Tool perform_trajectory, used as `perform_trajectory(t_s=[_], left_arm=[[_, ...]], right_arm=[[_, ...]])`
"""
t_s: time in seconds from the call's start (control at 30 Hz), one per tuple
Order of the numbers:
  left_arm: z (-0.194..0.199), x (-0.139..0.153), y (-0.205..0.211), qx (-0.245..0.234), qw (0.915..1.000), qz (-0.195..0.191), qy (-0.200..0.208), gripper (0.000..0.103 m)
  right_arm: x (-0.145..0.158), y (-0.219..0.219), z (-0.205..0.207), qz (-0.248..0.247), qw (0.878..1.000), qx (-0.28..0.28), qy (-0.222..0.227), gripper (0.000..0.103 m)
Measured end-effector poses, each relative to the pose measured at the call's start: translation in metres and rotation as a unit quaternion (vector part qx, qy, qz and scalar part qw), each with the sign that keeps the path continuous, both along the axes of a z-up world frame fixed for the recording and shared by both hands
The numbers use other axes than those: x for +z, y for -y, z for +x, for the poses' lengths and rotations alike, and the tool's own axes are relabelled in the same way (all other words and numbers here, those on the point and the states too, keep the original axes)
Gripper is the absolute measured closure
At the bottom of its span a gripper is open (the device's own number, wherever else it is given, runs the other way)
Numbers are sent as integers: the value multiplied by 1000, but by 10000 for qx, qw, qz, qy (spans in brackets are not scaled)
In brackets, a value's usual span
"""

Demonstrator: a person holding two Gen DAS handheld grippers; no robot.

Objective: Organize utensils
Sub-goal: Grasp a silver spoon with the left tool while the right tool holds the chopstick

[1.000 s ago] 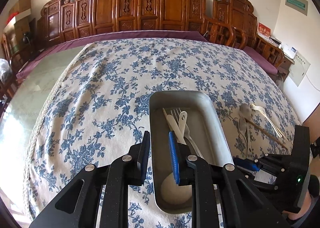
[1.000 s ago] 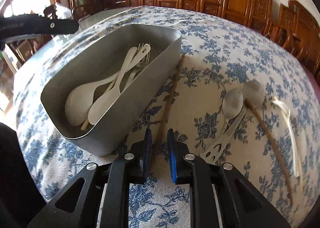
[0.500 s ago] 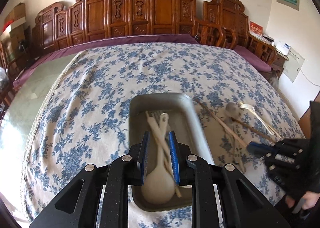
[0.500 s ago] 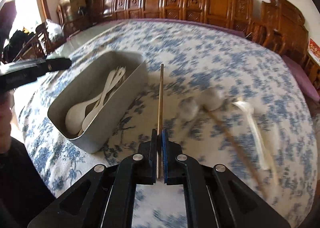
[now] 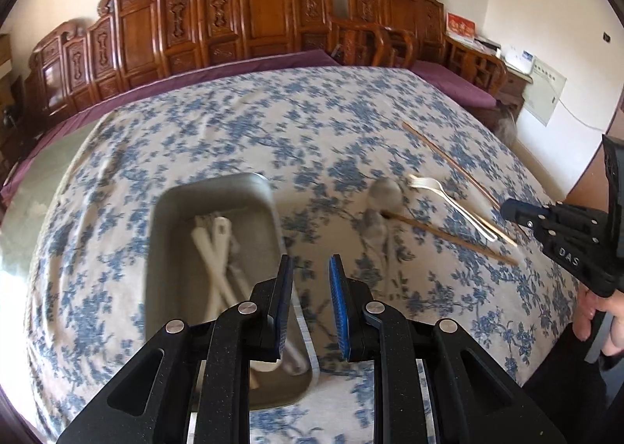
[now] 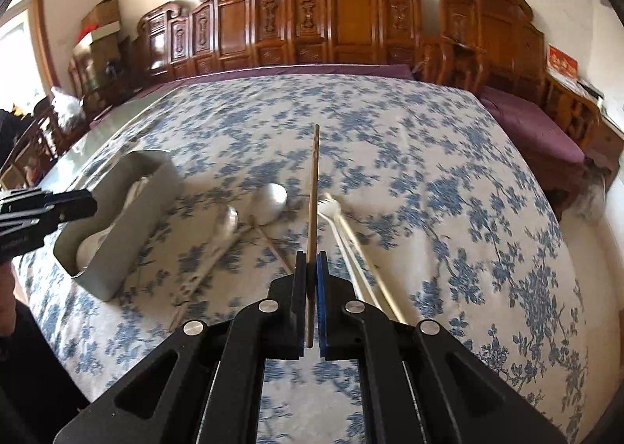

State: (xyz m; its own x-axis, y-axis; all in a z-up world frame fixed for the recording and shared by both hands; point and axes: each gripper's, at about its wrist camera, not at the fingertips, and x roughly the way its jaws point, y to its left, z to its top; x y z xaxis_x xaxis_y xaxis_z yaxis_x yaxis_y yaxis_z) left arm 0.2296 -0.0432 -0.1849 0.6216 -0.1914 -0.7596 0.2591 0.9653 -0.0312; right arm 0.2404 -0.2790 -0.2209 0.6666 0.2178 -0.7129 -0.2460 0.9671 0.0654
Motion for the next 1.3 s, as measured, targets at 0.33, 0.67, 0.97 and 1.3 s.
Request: perform_trajectory(t_s=[0.33, 0.67, 0.97, 1.3], left_arm=[[22, -35, 57, -382, 9981, 14, -478, 85], [59, -64, 96, -571, 9942, 308, -853, 85], [69, -76, 102, -580, 9917, 454, -1056, 92], [79, -76, 111, -575, 9917, 627, -964, 92]], right_arm=[[-20, 15, 9, 119, 9998, -110, -111, 97], [-15, 32, 14, 455, 9986, -267, -58, 97], [-11, 36, 15, 636, 9976, -289, -17, 97], [-10, 34, 15, 663, 9974, -281, -28, 97]])
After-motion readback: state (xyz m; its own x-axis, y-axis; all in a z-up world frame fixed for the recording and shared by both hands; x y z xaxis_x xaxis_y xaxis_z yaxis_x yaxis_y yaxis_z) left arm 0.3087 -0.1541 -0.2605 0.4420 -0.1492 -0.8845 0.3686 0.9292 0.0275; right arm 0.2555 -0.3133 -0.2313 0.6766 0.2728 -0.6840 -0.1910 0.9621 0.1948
